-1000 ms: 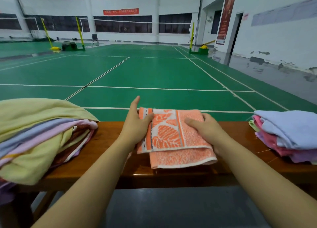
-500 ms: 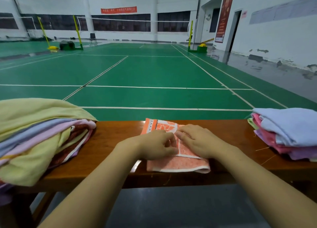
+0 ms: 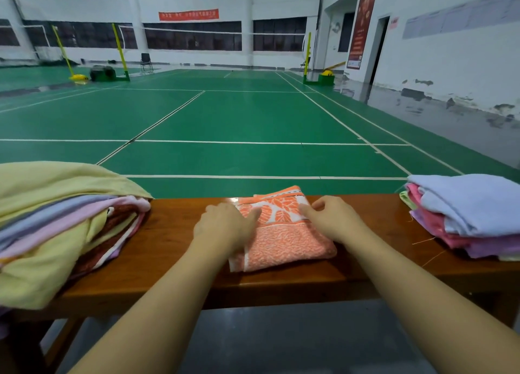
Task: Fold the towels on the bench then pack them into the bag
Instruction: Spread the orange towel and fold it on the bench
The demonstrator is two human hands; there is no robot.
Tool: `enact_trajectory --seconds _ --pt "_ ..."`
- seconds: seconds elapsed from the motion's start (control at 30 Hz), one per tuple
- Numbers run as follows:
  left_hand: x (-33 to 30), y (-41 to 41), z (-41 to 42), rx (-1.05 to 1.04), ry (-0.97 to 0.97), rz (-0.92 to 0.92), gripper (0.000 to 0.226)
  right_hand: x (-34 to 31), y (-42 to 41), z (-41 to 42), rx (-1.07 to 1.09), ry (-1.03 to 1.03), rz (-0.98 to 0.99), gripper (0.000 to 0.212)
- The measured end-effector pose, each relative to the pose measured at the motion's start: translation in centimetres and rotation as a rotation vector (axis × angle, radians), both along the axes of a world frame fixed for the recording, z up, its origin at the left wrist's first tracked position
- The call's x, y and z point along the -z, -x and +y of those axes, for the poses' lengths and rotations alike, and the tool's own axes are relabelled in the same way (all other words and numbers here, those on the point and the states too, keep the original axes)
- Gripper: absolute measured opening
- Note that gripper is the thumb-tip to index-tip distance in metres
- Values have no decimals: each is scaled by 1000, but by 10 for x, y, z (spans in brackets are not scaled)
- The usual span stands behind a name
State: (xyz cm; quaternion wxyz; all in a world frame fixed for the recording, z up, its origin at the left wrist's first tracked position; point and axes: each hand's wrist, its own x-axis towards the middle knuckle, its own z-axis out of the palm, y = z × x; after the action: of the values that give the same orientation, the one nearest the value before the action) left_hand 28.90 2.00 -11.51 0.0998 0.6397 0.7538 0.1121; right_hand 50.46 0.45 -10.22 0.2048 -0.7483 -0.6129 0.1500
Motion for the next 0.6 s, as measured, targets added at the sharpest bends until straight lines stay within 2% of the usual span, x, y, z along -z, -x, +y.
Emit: enact_trajectory --seconds 0.13,0.23,0.3,0.4,0.53,0.6 --pt "9 -24 4 41 -74 -46 78 6 13 2 -14 -57 20 57" --pt "13 -30 9 60 -145 -131 58 13 17 2 -7 -135 105 50" --pt "15 -29 15 48 -162 -285 54 14 15 1 -2 -193 182 42" --pt "9 -37 20 76 -197 -644 42 8 1 0 12 -302 240 29" --pt "-14 -84 18 195 -242 -904 36 -21 -44 -2 77 -467 266 10" --pt "-29 -118 20 250 -245 -1003 40 -39 -75 -4 118 -530 236 12"
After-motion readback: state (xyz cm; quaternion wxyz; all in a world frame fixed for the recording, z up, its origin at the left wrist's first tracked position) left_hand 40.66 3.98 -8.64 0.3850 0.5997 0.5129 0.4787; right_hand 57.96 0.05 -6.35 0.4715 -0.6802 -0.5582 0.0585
